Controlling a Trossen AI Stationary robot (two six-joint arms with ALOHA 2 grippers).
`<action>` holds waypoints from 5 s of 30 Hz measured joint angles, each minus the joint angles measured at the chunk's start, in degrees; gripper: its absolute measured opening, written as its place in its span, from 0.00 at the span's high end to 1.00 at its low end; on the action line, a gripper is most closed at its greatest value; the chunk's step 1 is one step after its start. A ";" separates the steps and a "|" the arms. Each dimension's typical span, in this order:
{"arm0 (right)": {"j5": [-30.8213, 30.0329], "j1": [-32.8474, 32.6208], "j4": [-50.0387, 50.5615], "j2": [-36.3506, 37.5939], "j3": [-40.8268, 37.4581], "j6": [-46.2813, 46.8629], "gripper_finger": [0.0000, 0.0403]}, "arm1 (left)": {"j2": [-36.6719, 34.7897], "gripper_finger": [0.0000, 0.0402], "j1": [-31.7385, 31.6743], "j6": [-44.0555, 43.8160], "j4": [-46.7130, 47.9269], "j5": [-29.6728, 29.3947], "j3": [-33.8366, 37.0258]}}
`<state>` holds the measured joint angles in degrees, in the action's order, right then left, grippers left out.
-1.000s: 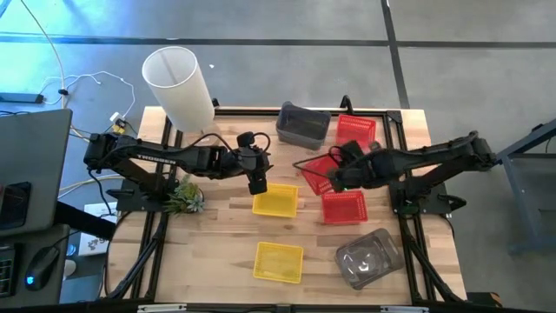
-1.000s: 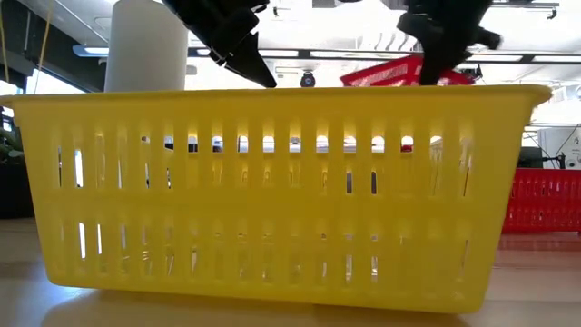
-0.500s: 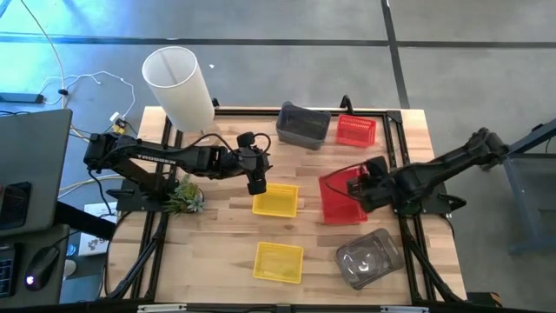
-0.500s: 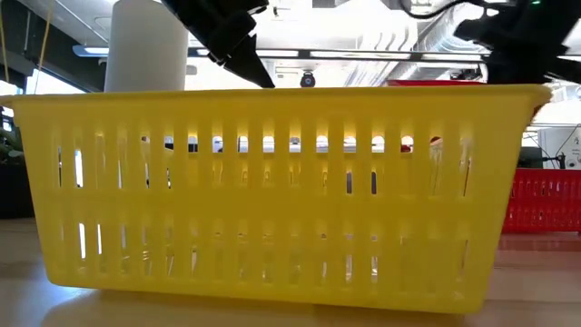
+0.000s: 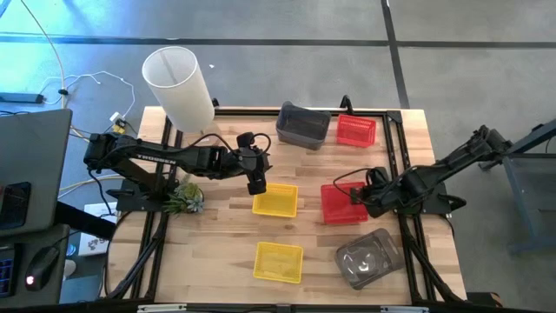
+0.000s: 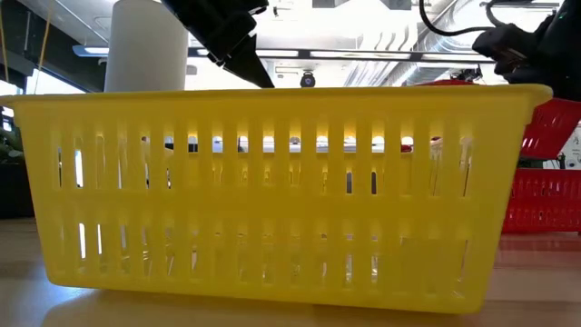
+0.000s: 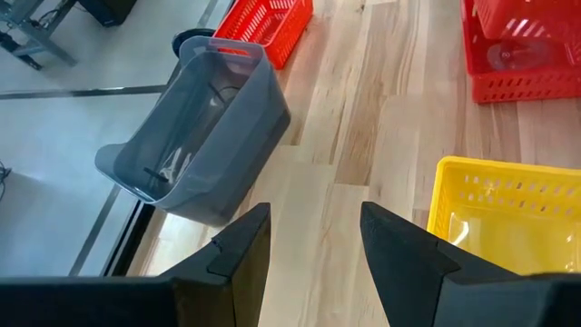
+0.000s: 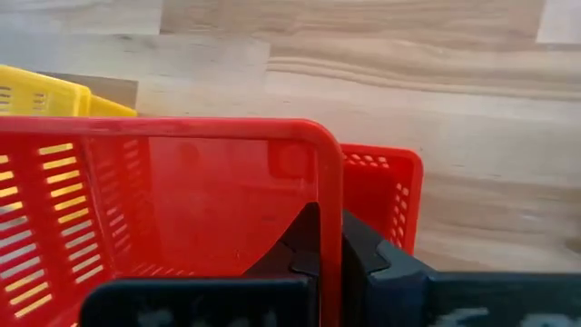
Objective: Stack baskets by color
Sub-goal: Stack the middle red bin on the bottom red bin, then stack the bottom black bin on the stacked black bin
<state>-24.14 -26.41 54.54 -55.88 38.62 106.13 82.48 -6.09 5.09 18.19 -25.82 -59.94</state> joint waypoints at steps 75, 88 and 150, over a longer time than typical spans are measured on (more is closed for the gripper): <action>7.79 1.40 4.73 -6.19 1.98 -4.95 0.74 | 0.02 0.61 -2.24 0.41 1.76 0.03 -0.04; 6.71 1.39 3.69 -6.19 7.40 -25.53 0.76 | 0.02 0.61 -2.25 -6.45 2.44 0.43 -0.04; 20.61 -11.28 -5.48 -24.71 22.68 -77.09 0.76 | 0.02 0.61 -2.12 -21.00 4.34 10.22 -0.02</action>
<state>-3.53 -37.69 49.06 -80.59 61.30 29.04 82.50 -8.21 -15.90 22.52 -15.59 -59.96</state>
